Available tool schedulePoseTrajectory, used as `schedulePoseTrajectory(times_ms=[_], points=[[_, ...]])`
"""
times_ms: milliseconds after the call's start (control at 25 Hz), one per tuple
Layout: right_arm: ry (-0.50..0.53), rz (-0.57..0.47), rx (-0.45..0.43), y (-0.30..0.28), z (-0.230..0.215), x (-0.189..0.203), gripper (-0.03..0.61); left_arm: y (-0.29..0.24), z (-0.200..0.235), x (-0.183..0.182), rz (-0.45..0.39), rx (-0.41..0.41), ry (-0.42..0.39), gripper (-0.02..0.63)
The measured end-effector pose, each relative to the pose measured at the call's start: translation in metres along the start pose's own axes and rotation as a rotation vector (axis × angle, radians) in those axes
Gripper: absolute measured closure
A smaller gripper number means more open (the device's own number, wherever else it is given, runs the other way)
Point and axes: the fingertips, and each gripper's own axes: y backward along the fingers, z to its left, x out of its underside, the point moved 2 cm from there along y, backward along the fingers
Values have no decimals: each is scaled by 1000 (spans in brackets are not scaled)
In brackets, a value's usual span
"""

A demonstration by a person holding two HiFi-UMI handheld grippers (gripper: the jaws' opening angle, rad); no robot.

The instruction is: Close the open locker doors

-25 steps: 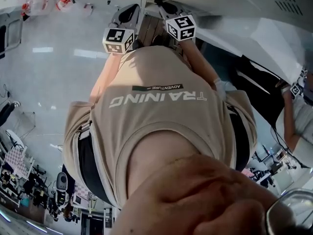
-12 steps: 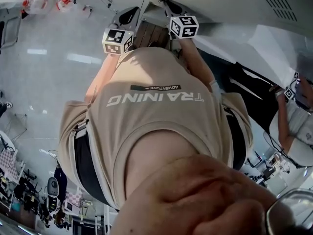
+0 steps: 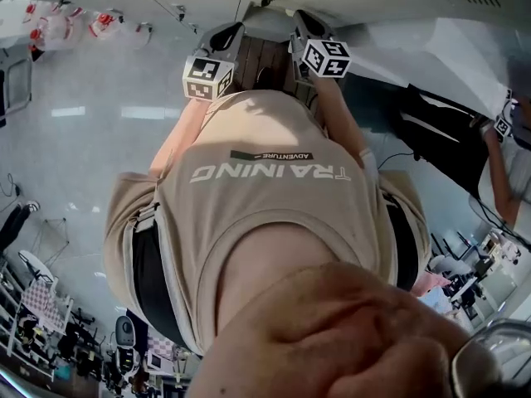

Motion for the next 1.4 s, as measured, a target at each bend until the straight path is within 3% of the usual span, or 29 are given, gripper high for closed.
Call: schedulePoseTrajectory(times_ms=[280, 640, 960, 1160, 1400], points=[[18, -20, 127, 71, -9, 28, 563, -17, -43, 15, 38, 174, -63, 618], [15, 19, 246, 165, -50, 90, 563, -25, -118, 31, 77, 256, -134, 618], [59, 121, 262, 220, -96, 148, 563, -34, -178, 64, 158, 234, -150, 618], [5, 206, 235, 239, -121, 195, 563, -33, -200, 78, 201, 175, -140, 618], [6, 239, 157, 231, -128, 217, 563, -23, -210, 94, 238, 96, -120, 618]])
